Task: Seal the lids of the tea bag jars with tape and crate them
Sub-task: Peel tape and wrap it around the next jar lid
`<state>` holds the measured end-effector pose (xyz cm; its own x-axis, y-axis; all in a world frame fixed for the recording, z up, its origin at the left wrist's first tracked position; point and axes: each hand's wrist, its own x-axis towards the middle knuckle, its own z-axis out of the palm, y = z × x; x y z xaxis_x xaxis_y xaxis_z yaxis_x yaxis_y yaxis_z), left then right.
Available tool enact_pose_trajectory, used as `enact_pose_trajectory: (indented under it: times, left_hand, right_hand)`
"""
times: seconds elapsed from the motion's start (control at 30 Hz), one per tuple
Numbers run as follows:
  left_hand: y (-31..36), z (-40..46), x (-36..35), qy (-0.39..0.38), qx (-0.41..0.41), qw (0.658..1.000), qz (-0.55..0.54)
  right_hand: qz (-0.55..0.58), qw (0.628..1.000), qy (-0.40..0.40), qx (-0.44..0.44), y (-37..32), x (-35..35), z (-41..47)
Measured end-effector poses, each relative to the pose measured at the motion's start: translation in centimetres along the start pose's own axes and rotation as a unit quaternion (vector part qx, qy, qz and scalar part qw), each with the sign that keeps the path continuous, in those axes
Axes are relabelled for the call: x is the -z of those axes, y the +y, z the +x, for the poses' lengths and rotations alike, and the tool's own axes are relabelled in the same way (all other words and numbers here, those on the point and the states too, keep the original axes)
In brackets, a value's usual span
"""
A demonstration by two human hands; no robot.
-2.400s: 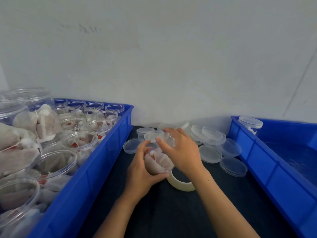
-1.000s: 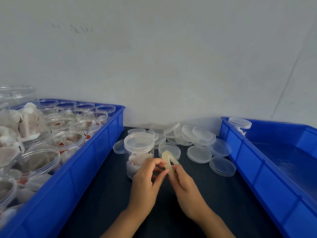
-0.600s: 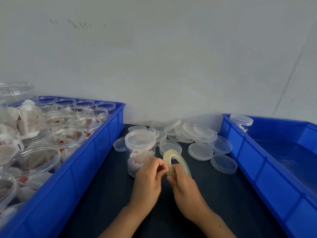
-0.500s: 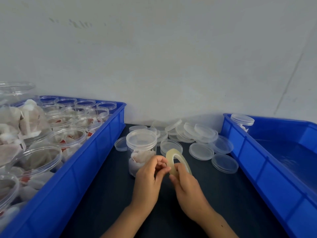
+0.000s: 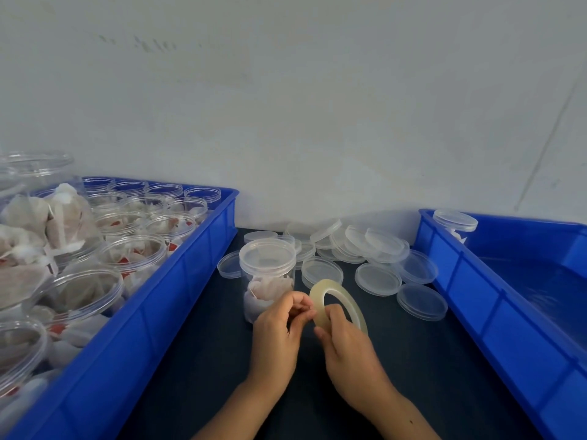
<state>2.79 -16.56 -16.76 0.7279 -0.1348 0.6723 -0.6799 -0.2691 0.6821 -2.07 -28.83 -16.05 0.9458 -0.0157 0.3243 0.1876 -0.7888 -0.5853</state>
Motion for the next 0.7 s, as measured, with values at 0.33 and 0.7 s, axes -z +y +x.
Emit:
enact_pose_trajectory:
  times: [0.33, 0.7]
  left_hand:
    - [0.01, 0.22, 0.33, 0.003, -0.008, 1.000, 0.012]
    - [-0.27, -0.10, 0.12, -0.049, -0.026, 0.997, 0.062]
  right_hand:
    - [-0.034, 0.999, 0.007, 0.003, -0.34, -0.58, -0.17]
    - [-0.022, 1.000, -0.004, -0.010, -0.36, -0.55, -0.10]
